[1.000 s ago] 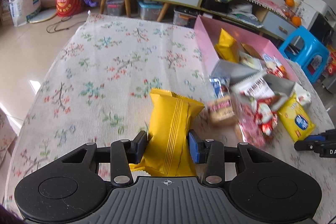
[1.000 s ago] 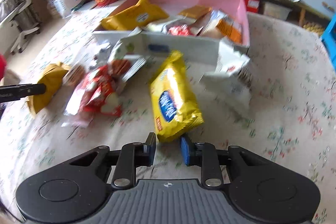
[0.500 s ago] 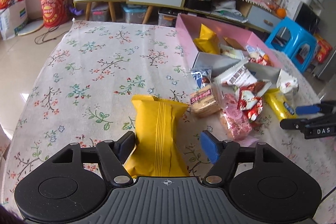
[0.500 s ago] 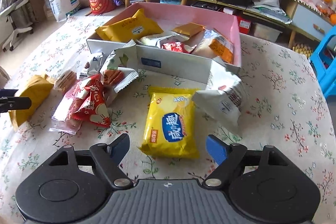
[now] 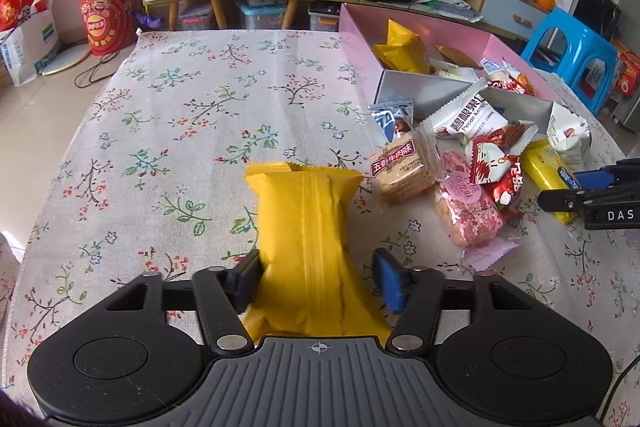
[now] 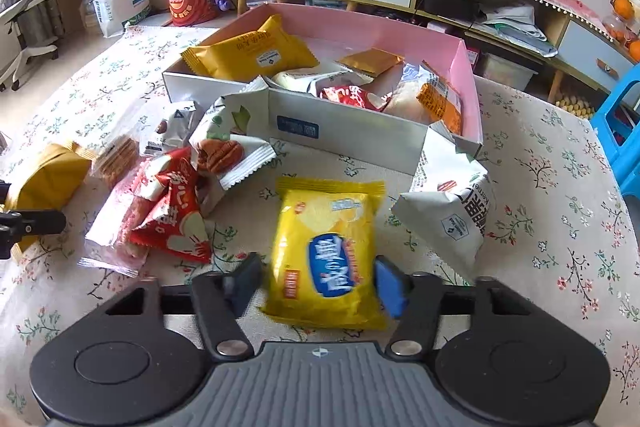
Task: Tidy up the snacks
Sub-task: 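Grasp the yellow chip bag with the right tool while the left tool holds the pouch, then carry the yellow pouch with the left tool while the right tool carries the chip bag to the box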
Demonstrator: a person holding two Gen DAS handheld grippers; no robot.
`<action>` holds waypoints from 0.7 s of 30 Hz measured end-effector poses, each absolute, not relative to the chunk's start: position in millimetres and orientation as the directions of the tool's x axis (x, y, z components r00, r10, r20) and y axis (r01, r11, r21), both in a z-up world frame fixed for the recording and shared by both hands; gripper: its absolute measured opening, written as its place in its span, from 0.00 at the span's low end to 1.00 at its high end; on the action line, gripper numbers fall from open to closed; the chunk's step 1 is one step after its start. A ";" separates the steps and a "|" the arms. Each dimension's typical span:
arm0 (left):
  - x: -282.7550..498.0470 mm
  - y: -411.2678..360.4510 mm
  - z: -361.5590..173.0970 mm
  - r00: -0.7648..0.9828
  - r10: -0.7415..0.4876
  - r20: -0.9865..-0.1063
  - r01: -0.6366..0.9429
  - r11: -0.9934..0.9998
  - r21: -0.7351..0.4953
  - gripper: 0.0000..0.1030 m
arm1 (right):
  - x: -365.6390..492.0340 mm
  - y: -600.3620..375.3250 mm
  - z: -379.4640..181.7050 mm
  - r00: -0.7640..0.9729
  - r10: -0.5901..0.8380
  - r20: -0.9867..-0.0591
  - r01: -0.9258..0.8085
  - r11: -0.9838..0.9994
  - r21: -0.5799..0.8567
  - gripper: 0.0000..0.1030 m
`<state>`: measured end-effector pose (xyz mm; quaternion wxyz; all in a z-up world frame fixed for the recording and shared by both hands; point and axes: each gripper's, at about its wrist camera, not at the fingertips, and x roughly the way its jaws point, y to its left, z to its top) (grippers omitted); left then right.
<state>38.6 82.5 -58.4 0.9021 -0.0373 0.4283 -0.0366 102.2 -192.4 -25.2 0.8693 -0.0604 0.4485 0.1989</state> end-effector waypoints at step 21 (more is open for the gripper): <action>38.0 95.2 -30.2 0.646 -0.114 -0.755 -0.040 0.982 -0.183 0.39 | 101.5 -196.3 -0.7 0.459 0.333 -0.824 -0.341 0.922 0.182 0.36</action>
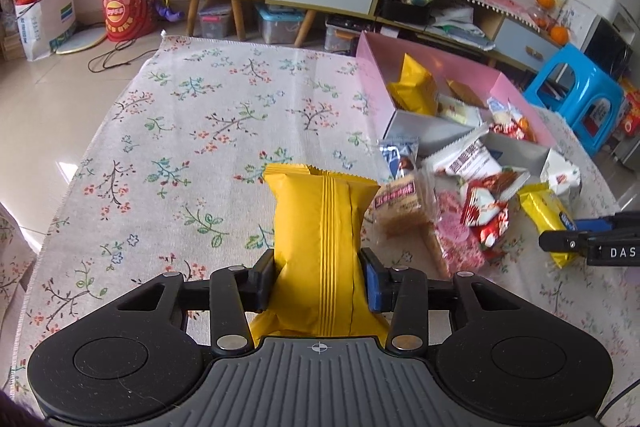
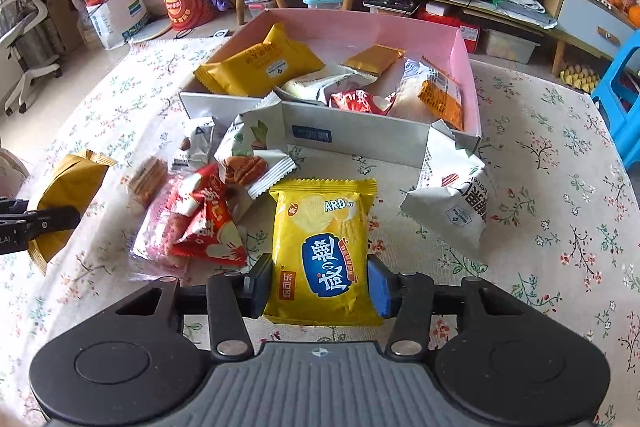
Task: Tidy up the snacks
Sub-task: 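Carry the yellow pouch with the left tool while the right tool carries the chip bag to the box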
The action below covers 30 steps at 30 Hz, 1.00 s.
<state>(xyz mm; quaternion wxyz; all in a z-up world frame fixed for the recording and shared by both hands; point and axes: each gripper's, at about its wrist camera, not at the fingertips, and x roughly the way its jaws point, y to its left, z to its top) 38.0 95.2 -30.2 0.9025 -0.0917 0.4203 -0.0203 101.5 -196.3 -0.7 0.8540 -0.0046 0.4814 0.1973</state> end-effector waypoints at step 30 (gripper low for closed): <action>86.9 36.6 2.6 0.671 -0.186 -0.717 -0.057 0.952 -0.300 0.39 | 143.7 -212.1 12.3 0.469 0.354 -0.809 -0.230 0.933 0.276 0.27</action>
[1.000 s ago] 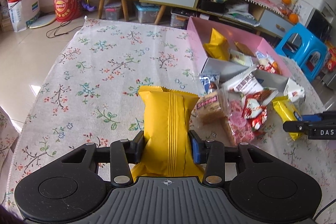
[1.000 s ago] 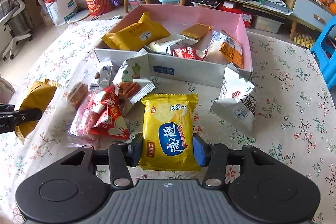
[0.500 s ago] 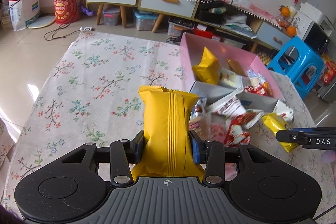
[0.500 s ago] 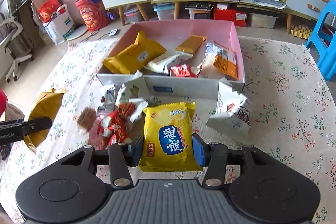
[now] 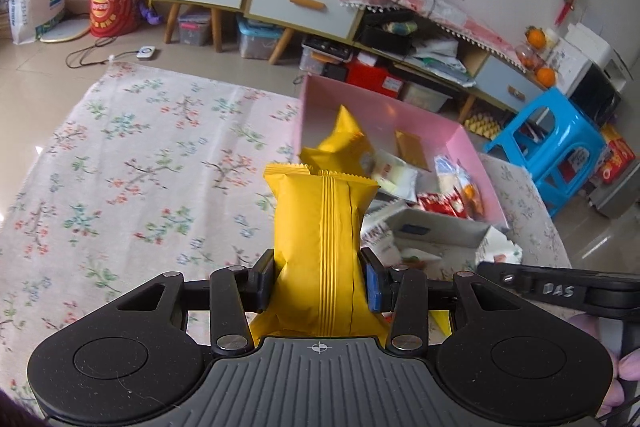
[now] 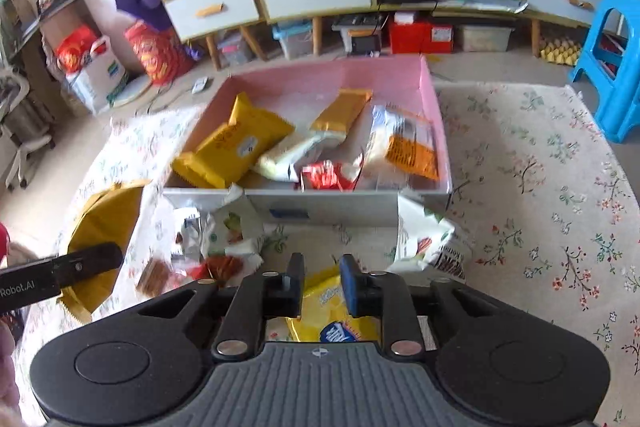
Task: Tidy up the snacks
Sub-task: 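Carry the yellow pouch with the left tool while the right tool carries the chip bag to the box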
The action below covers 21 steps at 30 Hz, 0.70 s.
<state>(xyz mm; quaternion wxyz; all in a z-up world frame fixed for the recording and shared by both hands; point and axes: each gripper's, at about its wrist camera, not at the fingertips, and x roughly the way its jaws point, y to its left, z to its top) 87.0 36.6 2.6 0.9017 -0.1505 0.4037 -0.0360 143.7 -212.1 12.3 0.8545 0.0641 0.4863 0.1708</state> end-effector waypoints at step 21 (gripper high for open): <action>83.4 24.0 -5.9 0.631 -0.196 -0.750 -0.017 0.964 -0.266 0.39 | 122.3 -178.5 -18.6 0.410 0.203 -0.889 -0.408 0.913 0.021 0.37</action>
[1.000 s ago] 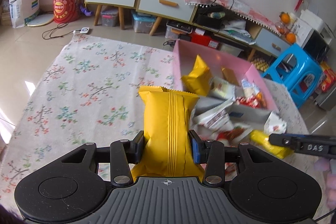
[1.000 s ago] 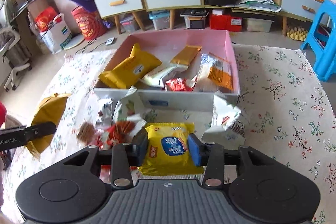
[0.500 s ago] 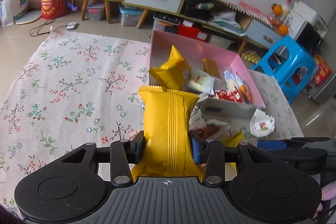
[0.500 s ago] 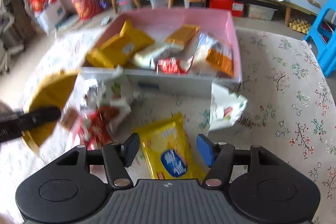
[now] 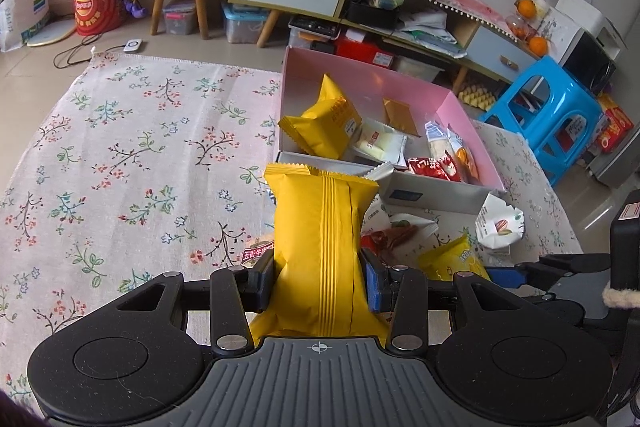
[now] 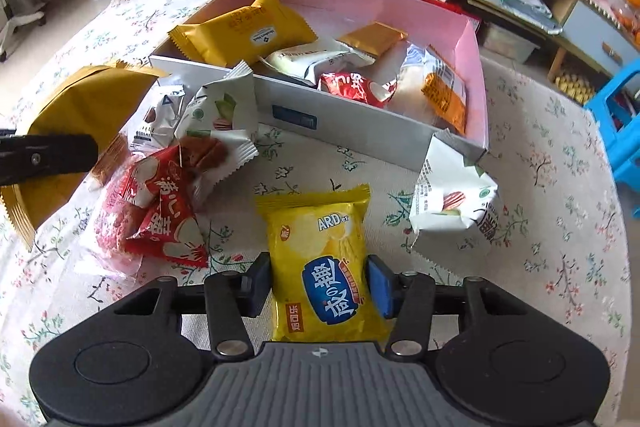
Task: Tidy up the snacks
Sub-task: 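Carry the yellow pouch with the left tool while the right tool carries the chip bag to the box, then open the left tool inside the pink box while the right tool releases the chip bag there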
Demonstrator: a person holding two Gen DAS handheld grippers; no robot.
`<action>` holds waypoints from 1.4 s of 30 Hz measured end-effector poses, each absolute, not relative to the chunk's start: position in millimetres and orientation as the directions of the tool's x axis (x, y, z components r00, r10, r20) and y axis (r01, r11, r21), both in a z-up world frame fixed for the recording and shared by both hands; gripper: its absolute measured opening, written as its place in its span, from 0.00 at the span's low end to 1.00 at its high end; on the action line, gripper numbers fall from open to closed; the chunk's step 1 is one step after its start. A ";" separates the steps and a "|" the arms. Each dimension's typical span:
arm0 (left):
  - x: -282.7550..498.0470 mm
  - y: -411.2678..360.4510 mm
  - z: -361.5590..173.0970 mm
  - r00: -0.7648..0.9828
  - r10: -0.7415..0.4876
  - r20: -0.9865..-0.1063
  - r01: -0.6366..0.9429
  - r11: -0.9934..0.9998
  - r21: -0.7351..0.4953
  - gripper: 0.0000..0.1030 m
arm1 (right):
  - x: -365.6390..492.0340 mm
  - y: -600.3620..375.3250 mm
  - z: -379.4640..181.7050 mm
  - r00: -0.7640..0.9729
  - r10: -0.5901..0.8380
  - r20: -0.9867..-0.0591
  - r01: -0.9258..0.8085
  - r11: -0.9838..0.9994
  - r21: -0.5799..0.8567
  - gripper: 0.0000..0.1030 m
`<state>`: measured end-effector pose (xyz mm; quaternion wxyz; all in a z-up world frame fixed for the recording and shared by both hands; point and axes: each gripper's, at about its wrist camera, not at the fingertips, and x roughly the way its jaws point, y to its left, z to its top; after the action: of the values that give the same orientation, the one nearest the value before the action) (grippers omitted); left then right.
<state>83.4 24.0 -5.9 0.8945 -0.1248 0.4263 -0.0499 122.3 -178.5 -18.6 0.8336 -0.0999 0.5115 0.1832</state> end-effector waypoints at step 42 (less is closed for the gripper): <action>259.9 -35.9 -30.6 0.685 -0.186 -0.704 0.126 0.982 -0.137 0.39 | 262.5 -226.3 -6.8 0.625 0.362 -0.692 -0.094 0.915 0.393 0.38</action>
<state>259.9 -35.9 -30.6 0.9171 -0.0387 0.3876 -0.0853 262.5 -226.3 -6.8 0.8867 0.1618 0.4135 0.1285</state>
